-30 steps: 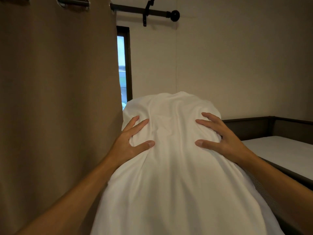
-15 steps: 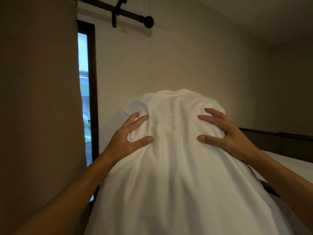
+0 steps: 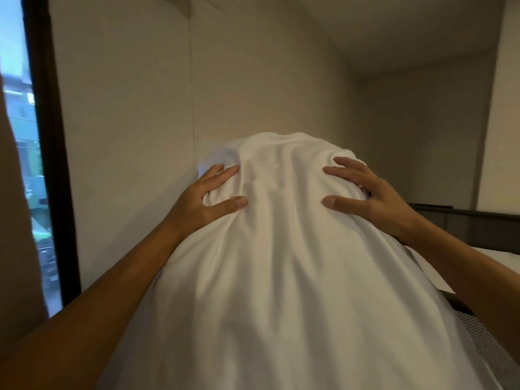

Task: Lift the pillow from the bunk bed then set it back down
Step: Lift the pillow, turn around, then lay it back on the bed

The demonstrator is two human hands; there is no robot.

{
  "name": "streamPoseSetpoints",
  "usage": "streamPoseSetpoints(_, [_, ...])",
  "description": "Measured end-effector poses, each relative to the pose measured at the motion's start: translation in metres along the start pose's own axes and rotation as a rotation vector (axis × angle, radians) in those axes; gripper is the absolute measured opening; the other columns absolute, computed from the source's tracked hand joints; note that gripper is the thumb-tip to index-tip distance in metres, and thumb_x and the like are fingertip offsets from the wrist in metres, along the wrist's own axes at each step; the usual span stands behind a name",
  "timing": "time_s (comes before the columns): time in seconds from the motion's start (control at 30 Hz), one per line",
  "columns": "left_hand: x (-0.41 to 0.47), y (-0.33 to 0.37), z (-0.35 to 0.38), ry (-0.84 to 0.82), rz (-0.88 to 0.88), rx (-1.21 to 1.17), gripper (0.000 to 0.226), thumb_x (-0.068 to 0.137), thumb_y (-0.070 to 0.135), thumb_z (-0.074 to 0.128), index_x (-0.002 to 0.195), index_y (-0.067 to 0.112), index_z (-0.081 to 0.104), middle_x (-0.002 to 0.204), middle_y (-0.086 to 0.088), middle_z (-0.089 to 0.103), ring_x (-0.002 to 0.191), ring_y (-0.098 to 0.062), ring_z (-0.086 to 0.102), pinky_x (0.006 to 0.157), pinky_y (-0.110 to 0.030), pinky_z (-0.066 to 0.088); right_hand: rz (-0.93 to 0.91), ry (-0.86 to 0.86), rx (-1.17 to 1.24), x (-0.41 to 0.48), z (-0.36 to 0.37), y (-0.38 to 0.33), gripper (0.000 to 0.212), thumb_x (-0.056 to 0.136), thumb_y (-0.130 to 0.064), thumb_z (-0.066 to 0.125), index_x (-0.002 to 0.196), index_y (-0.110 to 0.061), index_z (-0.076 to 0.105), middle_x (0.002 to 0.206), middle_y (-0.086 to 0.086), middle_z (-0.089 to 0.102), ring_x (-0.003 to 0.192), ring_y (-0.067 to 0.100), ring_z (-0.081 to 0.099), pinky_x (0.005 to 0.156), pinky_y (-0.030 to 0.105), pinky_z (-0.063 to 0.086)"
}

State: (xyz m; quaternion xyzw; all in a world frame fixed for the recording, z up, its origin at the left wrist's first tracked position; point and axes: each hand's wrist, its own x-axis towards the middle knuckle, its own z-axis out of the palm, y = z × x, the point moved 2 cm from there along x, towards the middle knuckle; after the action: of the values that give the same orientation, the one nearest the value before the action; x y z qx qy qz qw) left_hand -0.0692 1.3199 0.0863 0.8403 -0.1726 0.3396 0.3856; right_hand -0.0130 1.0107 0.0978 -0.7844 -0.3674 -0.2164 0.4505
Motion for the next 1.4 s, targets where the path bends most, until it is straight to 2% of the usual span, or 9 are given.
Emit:
streamPoseSetpoints(0.2, [0.017,-0.013,0.031,-0.080,0.001,-0.081,0.075,0.064,0.064,0.071,0.133,0.046,0.048,0.154,0.014,0.031,0.131,0.013,0.023,0.100,-0.011,0.021,0.081,0.022,-0.045,-0.002,-0.009,0.020,0.059,0.071,-0.045,0.073,0.127,-0.043,0.057,0.148,-0.020,0.037,0.134,0.008,0.038,0.110,0.034,0.030])
streamPoseSetpoints(0.3, [0.028,-0.017,0.044,-0.115,0.003,-0.078,0.075,0.065,0.059,0.068,0.135,0.043,0.047,0.155,0.011,0.031,0.135,0.006,0.024,0.105,-0.019,0.022,0.107,0.031,-0.053,0.000,-0.016,0.032,0.057,0.072,-0.042,0.073,0.127,-0.042,0.058,0.148,-0.019,0.038,0.135,0.008,0.037,0.109,0.033,0.029])
streamPoseSetpoints(0.53, [0.061,-0.035,0.069,-0.158,-0.016,-0.066,0.080,0.059,0.070,0.065,0.134,0.047,0.048,0.153,0.012,0.036,0.141,-0.003,0.029,0.116,-0.033,0.025,0.144,0.034,-0.034,0.016,-0.026,0.066,0.060,0.070,-0.047,0.073,0.127,-0.043,0.057,0.147,-0.019,0.039,0.133,0.007,0.038,0.104,0.029,0.031])
streamPoseSetpoints(0.63, [0.070,-0.040,0.081,-0.187,-0.017,-0.105,0.076,0.064,0.067,0.066,0.135,0.046,0.046,0.149,0.019,0.038,0.135,0.008,0.031,0.109,-0.019,0.027,0.149,0.037,-0.037,0.025,-0.029,0.080,0.063,0.068,-0.049,0.071,0.129,-0.041,0.056,0.148,-0.017,0.039,0.133,0.009,0.039,0.105,0.031,0.031])
streamPoseSetpoints(0.73, [0.076,-0.043,0.087,-0.216,-0.006,-0.151,0.068,0.073,0.057,0.069,0.135,0.044,0.044,0.132,0.034,0.043,0.112,0.029,0.040,0.088,0.001,0.032,0.155,0.025,-0.040,0.032,-0.032,0.093,0.066,0.064,-0.053,0.070,0.127,-0.043,0.058,0.148,-0.018,0.039,0.134,0.008,0.038,0.107,0.032,0.030])
streamPoseSetpoints(0.9, [0.095,-0.056,0.095,-0.213,-0.051,-0.171,0.070,0.062,0.063,0.065,0.129,0.051,0.049,0.133,0.032,0.047,0.118,0.016,0.044,0.090,-0.011,0.038,0.170,0.019,-0.032,0.048,-0.038,0.108,0.058,0.070,-0.048,0.071,0.126,-0.040,0.059,0.147,-0.016,0.042,0.130,0.009,0.042,0.102,0.028,0.032])
streamPoseSetpoints(1.17, [0.141,-0.065,0.113,-0.258,-0.028,-0.217,0.052,0.069,0.052,0.064,0.120,0.055,0.051,0.122,0.040,0.047,0.098,0.031,0.046,0.079,-0.003,0.038,0.240,0.062,-0.045,0.077,-0.053,0.128,0.056,0.068,-0.050,0.071,0.123,-0.041,0.062,0.145,-0.017,0.044,0.125,0.011,0.047,0.099,0.029,0.035])
streamPoseSetpoints(1.33, [0.177,-0.095,0.128,-0.293,-0.017,-0.297,0.055,0.070,0.054,0.067,0.123,0.052,0.053,0.136,0.025,0.049,0.115,0.011,0.047,0.087,-0.013,0.038,0.289,0.104,-0.067,0.099,-0.054,0.138,0.054,0.065,-0.052,0.072,0.118,-0.042,0.065,0.141,-0.016,0.048,0.122,0.012,0.050,0.099,0.032,0.040])
streamPoseSetpoints(1.4, [0.195,-0.109,0.135,-0.303,-0.007,-0.336,0.055,0.069,0.054,0.065,0.123,0.051,0.054,0.138,0.022,0.049,0.114,0.011,0.047,0.087,-0.014,0.038,0.326,0.127,-0.067,0.112,-0.054,0.143,0.057,0.061,-0.054,0.073,0.116,-0.042,0.066,0.139,-0.016,0.050,0.120,0.013,0.053,0.100,0.034,0.042])
